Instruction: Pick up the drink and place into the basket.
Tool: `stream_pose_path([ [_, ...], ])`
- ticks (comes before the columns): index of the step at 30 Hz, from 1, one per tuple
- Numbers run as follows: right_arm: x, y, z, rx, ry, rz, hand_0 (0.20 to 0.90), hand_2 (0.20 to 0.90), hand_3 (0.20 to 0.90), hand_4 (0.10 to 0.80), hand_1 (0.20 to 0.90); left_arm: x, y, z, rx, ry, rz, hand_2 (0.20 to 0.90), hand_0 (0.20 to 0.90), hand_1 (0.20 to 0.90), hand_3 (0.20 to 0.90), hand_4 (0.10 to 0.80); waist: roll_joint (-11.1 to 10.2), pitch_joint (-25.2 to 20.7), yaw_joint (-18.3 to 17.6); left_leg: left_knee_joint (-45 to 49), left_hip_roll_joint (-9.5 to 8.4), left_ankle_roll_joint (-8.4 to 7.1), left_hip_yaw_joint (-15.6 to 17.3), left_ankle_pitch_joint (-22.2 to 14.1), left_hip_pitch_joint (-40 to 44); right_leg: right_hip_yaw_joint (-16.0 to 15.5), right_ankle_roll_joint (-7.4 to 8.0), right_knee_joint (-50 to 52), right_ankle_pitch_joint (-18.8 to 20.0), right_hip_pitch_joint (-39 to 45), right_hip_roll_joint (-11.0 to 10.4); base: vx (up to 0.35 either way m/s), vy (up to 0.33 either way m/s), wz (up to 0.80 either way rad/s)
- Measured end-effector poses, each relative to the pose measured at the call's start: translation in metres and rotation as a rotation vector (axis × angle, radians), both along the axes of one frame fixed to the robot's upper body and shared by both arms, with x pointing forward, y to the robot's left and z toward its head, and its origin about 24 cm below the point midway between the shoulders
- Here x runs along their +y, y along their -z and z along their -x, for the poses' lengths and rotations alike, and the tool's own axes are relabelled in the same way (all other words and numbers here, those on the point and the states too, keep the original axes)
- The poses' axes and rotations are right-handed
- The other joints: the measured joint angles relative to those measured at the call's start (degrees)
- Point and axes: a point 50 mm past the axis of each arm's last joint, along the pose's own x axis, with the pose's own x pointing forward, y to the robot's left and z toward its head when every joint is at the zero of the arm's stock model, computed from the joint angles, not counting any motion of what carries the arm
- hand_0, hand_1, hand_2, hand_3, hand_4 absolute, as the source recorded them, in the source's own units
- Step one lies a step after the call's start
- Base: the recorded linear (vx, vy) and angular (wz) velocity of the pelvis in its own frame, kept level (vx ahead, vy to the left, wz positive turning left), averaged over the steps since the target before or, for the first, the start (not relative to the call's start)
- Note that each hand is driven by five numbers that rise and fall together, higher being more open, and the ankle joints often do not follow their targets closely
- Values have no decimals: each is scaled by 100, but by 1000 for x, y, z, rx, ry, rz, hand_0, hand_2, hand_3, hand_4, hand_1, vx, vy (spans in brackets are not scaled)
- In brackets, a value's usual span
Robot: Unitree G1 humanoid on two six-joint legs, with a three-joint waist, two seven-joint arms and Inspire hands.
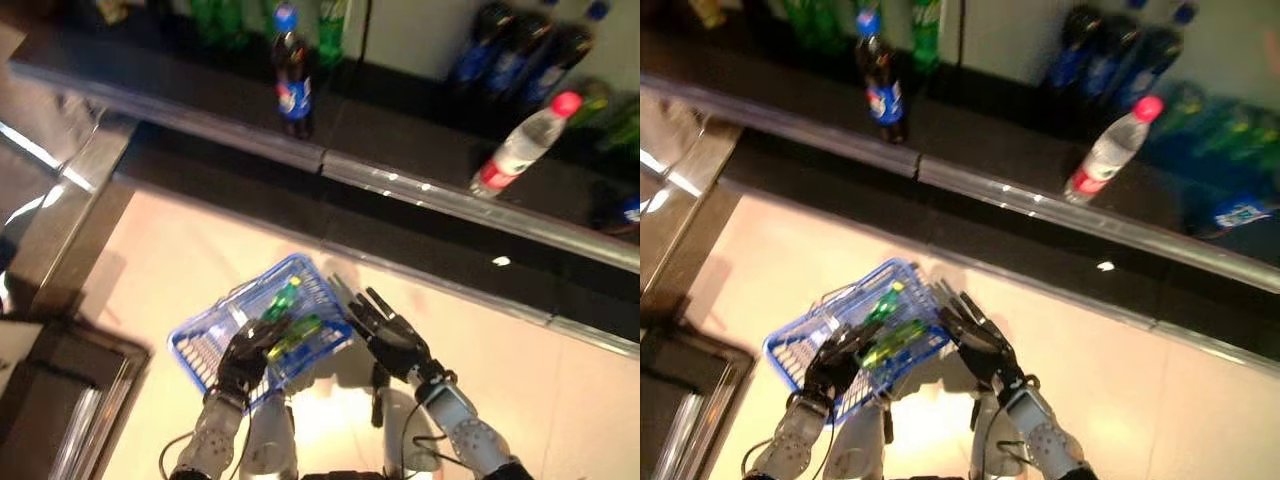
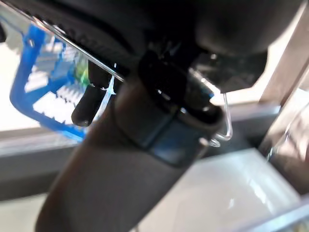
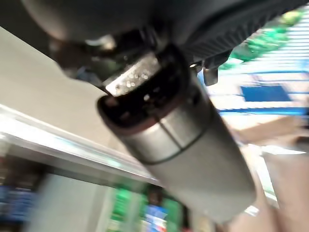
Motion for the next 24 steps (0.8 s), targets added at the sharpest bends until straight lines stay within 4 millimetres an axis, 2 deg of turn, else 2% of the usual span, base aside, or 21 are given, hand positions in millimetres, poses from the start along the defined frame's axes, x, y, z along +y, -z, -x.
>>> stream_pose_path([
  [2,-11,17,11,86,72,39,900,900,900,800,900,9,16,16,85,-98,9,300,300,300,200,100,-103,-361,-64,-183,-40,17,110,-12,188,76,54,-266,65,171,-19,76,65,-21],
  [5,-21,41,26,221,131,134,900,900,900,800,900,19,30,32,174,-197,29,300,300,300,200,100,-187,-713,-97,-395,-71,44,257,-34,559,124,86,-493,113,471,-34,60,55,-20],
  [8,-31,66,45,368,158,220,900,900,900,800,900,24,40,45,242,-269,47,300,300,300,200,100,-188,-1047,-107,-492,-96,66,413,-85,749,254,120,-583,135,556,-43,90,63,-29],
  [10,-44,90,73,556,206,315,900,900,900,800,900,30,53,67,338,-356,64,300,300,300,200,100,-147,-1397,-130,-524,-117,74,583,-160,939,379,139,-627,143,636,-56,46,21,-39],
  [13,-56,105,105,705,277,345,900,900,900,800,900,37,61,90,408,-436,79,300,300,300,200,100,-105,-1610,-238,-557,-127,87,759,-181,1072,380,151,-674,218,635,-75,15,3,-34],
  [15,-64,115,134,817,306,379,900,900,900,800,900,41,70,116,498,-502,89,300,300,300,200,100,-67,-1724,-303,-708,-130,103,1127,-223,1331,349,83,-750,292,585,-83,-43,-12,-93],
  [16,-68,118,144,860,287,428,900,900,900,800,900,42,74,131,548,-564,110,300,300,300,200,100,-50,-1792,-295,-836,-110,103,1435,-217,1508,182,62,-765,347,517,-118,-103,-24,-130],
  [17,-71,119,151,882,242,481,900,900,900,800,900,45,75,142,569,-619,124,300,300,300,200,100,-50,-1809,-296,-864,-78,76,1761,-199,1604,-216,41,-849,341,495,-212,-92,-16,-147],
  [18,-73,120,157,897,203,525,900,900,900,800,900,47,75,148,568,-658,131,300,300,300,200,100,-8,-1827,-241,-891,34,65,2047,-205,1600,-655,-8,-900,314,452,-317,-107,-21,-134],
  [19,-74,120,160,908,178,548,900,900,900,800,900,51,74,150,560,-692,136,300,300,300,200,100,14,-1825,-243,-945,97,58,2258,-208,1609,-969,-90,-805,311,352,-326,-142,-51,-128],
  [21,-74,122,171,940,117,600,900,900,900,800,900,59,72,156,533,-794,163,300,300,300,200,100,-3,-1845,-227,-911,247,-66,2771,-142,1658,-1493,25,68,184,-8,-519,-187,-167,-129],
  [22,-75,123,176,954,95,619,900,900,900,800,900,62,72,159,527,-831,166,300,300,300,200,100,-47,-1871,-234,-906,205,-106,2784,-128,1679,-1529,-16,238,265,-13,-549,-117,-323,-123],
  [24,-77,123,176,948,50,668,900,900,900,800,900,61,73,168,544,-881,170,300,300,300,200,100,64,-1812,-202,-725,445,-111,2654,-118,1671,-1492,-203,76,285,-21,-265,-64,-404,-86],
])
